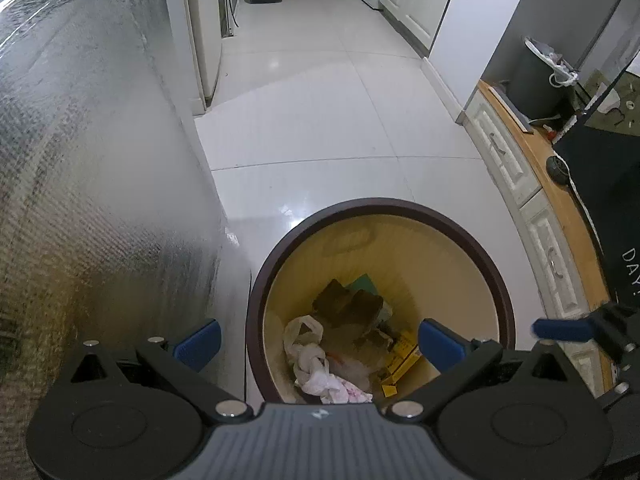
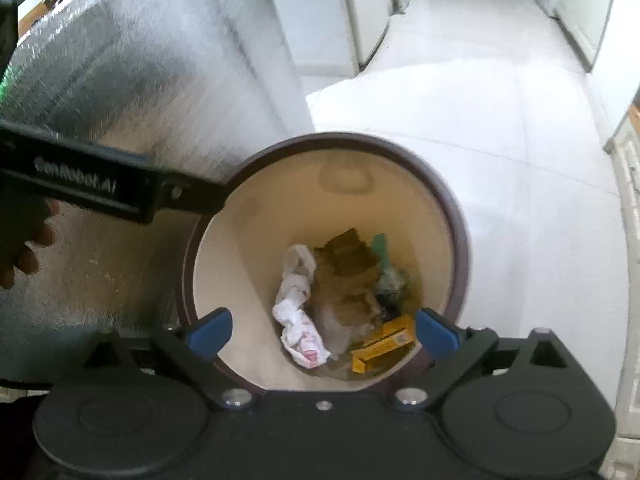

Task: Collect trash
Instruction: 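Move both open tools back over the table toward the blue can and teal cap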

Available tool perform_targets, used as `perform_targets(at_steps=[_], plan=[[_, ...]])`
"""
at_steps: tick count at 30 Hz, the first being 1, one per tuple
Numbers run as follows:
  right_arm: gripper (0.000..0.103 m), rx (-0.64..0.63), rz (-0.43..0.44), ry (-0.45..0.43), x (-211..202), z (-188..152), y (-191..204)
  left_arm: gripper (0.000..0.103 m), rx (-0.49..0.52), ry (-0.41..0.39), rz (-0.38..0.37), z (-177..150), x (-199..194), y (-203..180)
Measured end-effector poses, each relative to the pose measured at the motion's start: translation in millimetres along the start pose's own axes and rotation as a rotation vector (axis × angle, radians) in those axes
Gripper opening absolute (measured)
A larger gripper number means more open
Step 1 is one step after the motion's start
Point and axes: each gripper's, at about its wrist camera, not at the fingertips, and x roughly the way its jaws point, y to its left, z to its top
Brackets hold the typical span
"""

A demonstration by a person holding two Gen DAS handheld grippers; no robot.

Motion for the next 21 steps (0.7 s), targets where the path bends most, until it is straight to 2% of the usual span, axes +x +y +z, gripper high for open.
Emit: perform_targets(at_steps=[12,21], plan=[[0.103,0.074,-0.082,-0.087,-37,-18,-15,0.103,0.054,0.003,0.002,-36,-21,-7],[0.103,0.103,-0.126,-0.161,-73,-35,-12,0.103,0.067,-0.052,-0.025,-58,-56,-15]])
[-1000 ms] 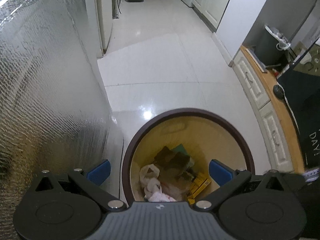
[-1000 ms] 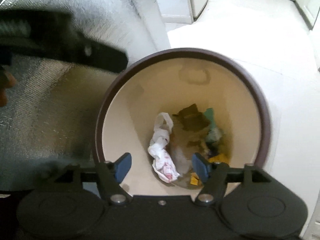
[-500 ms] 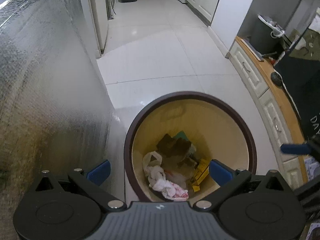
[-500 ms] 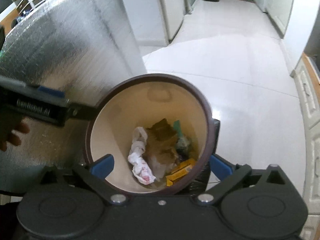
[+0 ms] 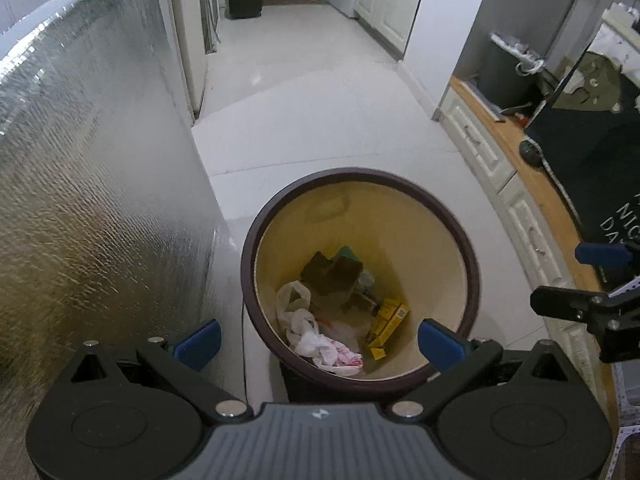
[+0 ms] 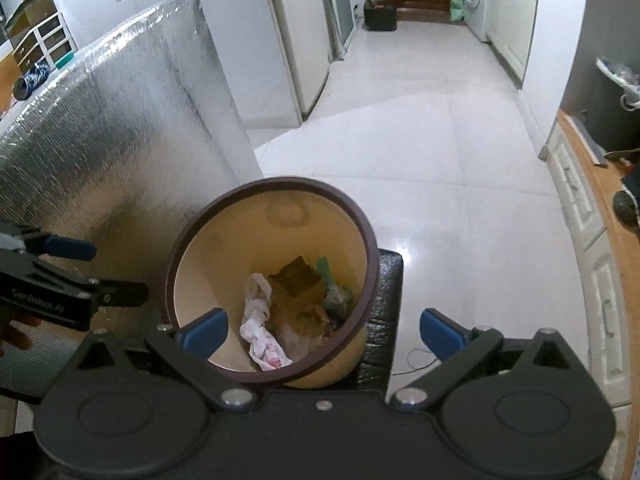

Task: Collect trash
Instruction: 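Move both open tools back over the table toward the blue can and teal cap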

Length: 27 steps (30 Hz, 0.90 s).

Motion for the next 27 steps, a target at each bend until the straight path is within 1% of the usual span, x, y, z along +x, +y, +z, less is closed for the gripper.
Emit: perform_targets(at_steps=[3,8,12,15,20,27], plan=[[0.103,0.005,-0.005,-0.029,-15,-2,1,0.103,0.018,-0.038,-0.016,-2,-19,-6],[0.103,-0.016,-0.017,-0.084,-46,-2,5,0.103,0.061,-0.127,-0.038,-1,-60,-10],[0.103,-0.050,-0.024,-0.147,-77,2,12,0.103,0.086,-0.208,-0.043,1,-95,-8],[0.103,-0.071,-0.020,-0.198,-99,9,19,0.103,0.107,-0.248,-0.054,1,-121,-5],[0.103,-0.136,-0.006,-0.283,-131,24,41,0.103,0.137,-0.343,-0.040,1,-167,6],[0.103,-0.238,0.040,-0.407,-169,53,84,0.103,0.129,-0.483,0.008,6,-230,36]])
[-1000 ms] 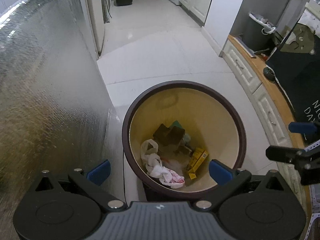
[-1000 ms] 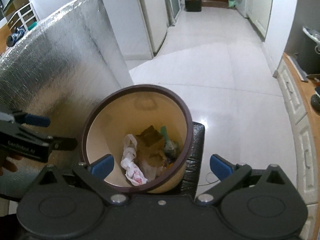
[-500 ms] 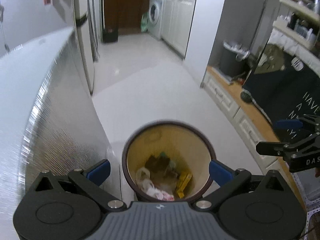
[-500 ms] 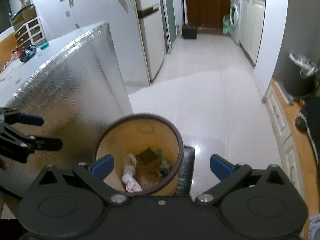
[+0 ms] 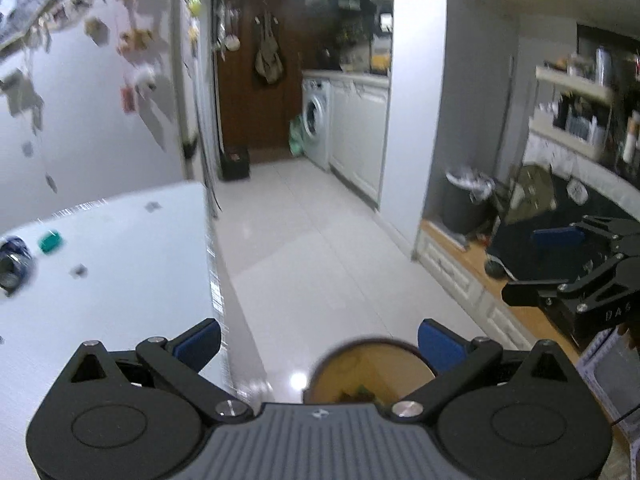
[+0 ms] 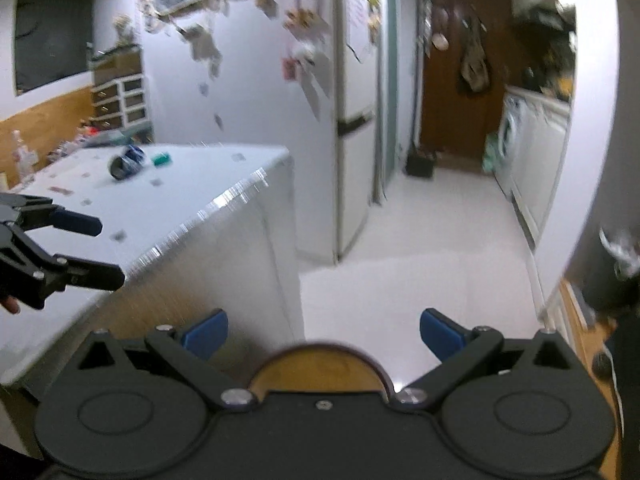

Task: Collect trash
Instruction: 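Move both open tools back over the table toward the blue can and teal cap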

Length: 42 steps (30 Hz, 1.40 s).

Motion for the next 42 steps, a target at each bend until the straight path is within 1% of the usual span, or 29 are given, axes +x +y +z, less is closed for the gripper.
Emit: perform_targets(at_steps=[4,7,13,18,20,22,24,28,32,34,37,40,42], plan=[[0.103,-0.045,0.029,-0.067,0,28,22,0.103,0.003,-0.065,0.058,15,-24,27],[0.103,-0.073,0.066,-0.105,8,51,42,0.103,-0.012,-0.098,0.109,25,-37,50],[0.103,-0.118,0.133,-0.166,29,95,80,0.103,-0.060,-0.169,0.226,45,-64,114],[0.103,-0.144,0.181,-0.208,51,136,109,0.103,-0.084,-0.204,0.333,66,-77,167],[0.103,-0.154,0.197,-0.226,62,154,120,0.103,-0.095,-0.218,0.383,74,-79,190],[0.103,-0.164,0.210,-0.252,74,171,130,0.103,-0.101,-0.232,0.417,81,-79,210],[0.103,-0.166,0.215,-0.282,87,189,140,0.103,-0.119,-0.249,0.439,88,-76,230],[0.103,-0.152,0.233,-0.305,117,220,158,0.103,-0.171,-0.287,0.502,99,-65,271],[0.103,-0.128,0.254,-0.330,147,252,176,0.103,-0.269,-0.314,0.540,100,-38,313],[0.103,-0.108,0.265,-0.345,162,264,185,0.103,-0.311,-0.312,0.540,95,-24,330],[0.103,-0.097,0.284,-0.340,186,277,199,0.103,-0.366,-0.293,0.548,84,3,357],[0.103,-0.110,0.278,-0.342,210,283,216,0.103,-0.430,-0.282,0.565,72,27,379],[0.103,-0.097,0.273,-0.337,229,284,226,0.103,-0.465,-0.280,0.563,63,38,391]])
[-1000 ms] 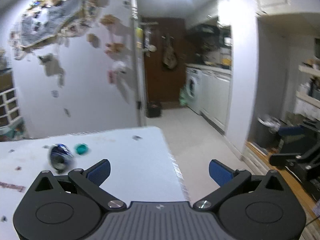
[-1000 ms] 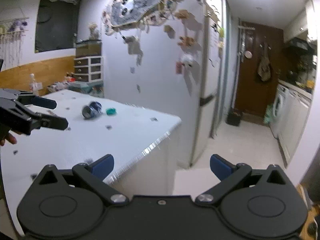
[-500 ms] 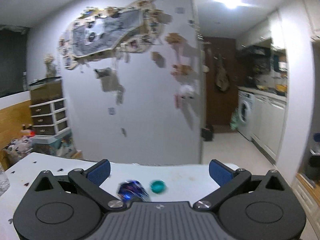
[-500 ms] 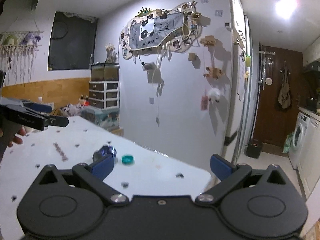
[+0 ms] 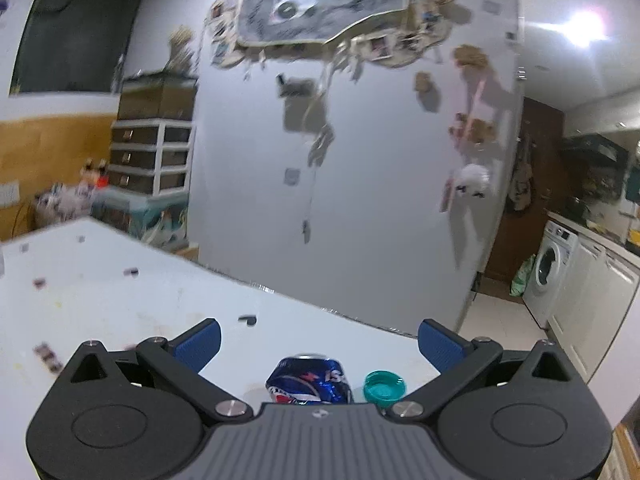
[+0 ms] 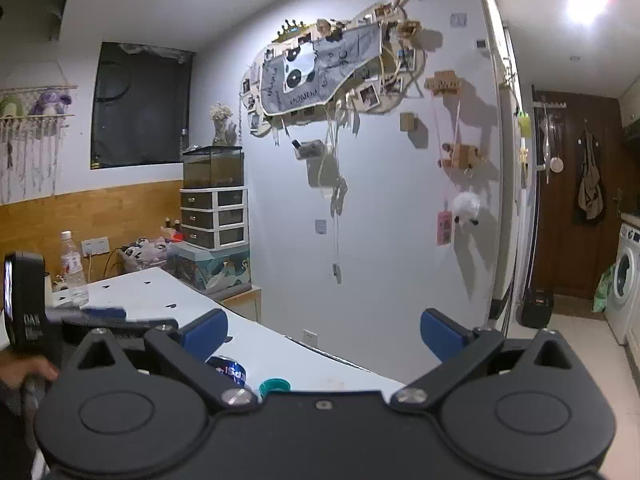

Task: Collect trash
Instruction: 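Move both open tools back over the table toward the blue can and teal cap, then grasp the blue Pepsi can with the left tool while the right tool grasps the teal cap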

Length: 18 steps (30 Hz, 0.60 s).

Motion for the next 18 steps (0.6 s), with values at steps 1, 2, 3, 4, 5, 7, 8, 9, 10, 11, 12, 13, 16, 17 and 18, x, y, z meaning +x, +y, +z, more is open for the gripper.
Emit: perform_targets(at_steps=[1,2,3,4,5,7,8,9,10,11,12,13,16,17,18], plan=[[0.103,0.018,-0.012,0.003,11,-4,2,0.103,-0.010,0.007,-0.003,-3,7,2],[0.103,0.036,-0.026,0.003,19,-8,4,0.103,-0.016,0.016,-0.011,-7,14,5],[0.103,0.054,-0.037,0.010,30,-13,6,0.103,-0.018,0.028,-0.024,-9,23,7],[0.103,0.068,-0.041,0.022,42,-18,8,0.103,-0.013,0.049,-0.032,-9,32,10],[0.103,0.076,-0.044,0.033,51,-21,9,0.103,-0.008,0.065,-0.032,-8,39,12],[0.103,0.088,-0.067,0.054,71,-31,13,0.103,0.003,0.068,-0.024,-9,50,18],[0.103,0.093,-0.074,0.068,83,-36,15,0.103,0.004,0.084,-0.021,-9,57,22],[0.103,0.098,-0.071,0.080,92,-40,17,0.103,0.002,0.100,-0.025,-9,64,27],[0.103,0.107,-0.068,0.092,102,-45,20,0.103,0.000,0.112,-0.032,-10,70,32],[0.103,0.116,-0.072,0.103,111,-49,22,0.103,-0.005,0.123,-0.041,-11,74,35],[0.103,0.124,-0.081,0.115,120,-53,26,0.103,-0.019,0.133,-0.051,-12,79,40],[0.103,0.132,-0.093,0.124,129,-58,29,0.103,-0.043,0.139,-0.058,-13,82,46],[0.092,0.152,-0.097,0.152,152,-72,38,0.103,-0.110,0.160,-0.092,-16,92,64],[0.088,0.158,-0.089,0.167,161,-76,41,0.103,-0.127,0.166,-0.101,-17,95,67],[0.087,0.163,-0.082,0.183,170,-81,45,0.103,-0.147,0.170,-0.110,-18,97,73]])
